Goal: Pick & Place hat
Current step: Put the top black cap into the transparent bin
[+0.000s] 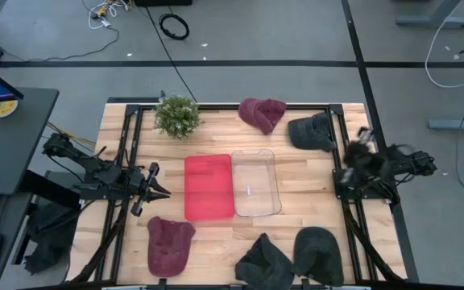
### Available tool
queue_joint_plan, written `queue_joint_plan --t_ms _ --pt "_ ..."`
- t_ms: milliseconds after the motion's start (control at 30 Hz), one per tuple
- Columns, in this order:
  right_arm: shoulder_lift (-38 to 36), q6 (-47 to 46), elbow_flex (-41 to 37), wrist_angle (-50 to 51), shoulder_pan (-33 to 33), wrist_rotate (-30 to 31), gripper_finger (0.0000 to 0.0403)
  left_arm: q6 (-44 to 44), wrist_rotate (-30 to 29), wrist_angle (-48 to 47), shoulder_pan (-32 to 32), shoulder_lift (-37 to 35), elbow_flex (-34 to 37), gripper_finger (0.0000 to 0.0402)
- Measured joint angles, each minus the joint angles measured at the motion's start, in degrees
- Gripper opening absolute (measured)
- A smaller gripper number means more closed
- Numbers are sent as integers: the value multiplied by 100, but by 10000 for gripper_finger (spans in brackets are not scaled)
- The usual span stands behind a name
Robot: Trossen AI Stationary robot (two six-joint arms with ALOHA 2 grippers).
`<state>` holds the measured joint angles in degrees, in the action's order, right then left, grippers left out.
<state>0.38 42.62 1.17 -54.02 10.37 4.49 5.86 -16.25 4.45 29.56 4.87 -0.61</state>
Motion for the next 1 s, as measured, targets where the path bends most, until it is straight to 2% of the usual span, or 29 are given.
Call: queue_joint_plan --t_ms 67,167,267,367,467,600,667,800,867,900,933,1000 --pt "-2 -700 2 -796 0 81 39 0 1 0 -2 1 -1 44" --pt "-2 -1378 2 -1407 0 221 39 -1 2 0 -2 2 -1 44" --pt "-2 -1444 2 -1732 0 207 39 -1 2 0 -2 2 -1 44" --pt "0 -1561 4 -1640 0 95 39 -1 2 0 -2 0 -1 44" --pt "48 -1581 341 -912 0 -81 39 0 2 0 -2 0 0 44" --pt "401 -1625 1526 1360 0 70 39 -1 2 0 -2 2 -1 44" --pt "756 -1916 2277 2611 2 775 39 -1 2 0 -2 0 -1 44" --pt "1730 -3237 3744 5239 2 3614 39 1 2 0 -2 0 -1 44" --pt "2301 -4276 4352 6657 0 5005 39 0 2 0 -2 0 -1 44" --pt "2575 -4901 4623 7409 0 5518 39 -1 2 0 -2 0 -1 44" --pt "2828 -5514 4875 8074 -2 5815 39 -1 2 0 -2 2 -1 44" --pt "3282 -6539 5370 9205 -31 5899 39 1 2 0 -2 0 -1 44"
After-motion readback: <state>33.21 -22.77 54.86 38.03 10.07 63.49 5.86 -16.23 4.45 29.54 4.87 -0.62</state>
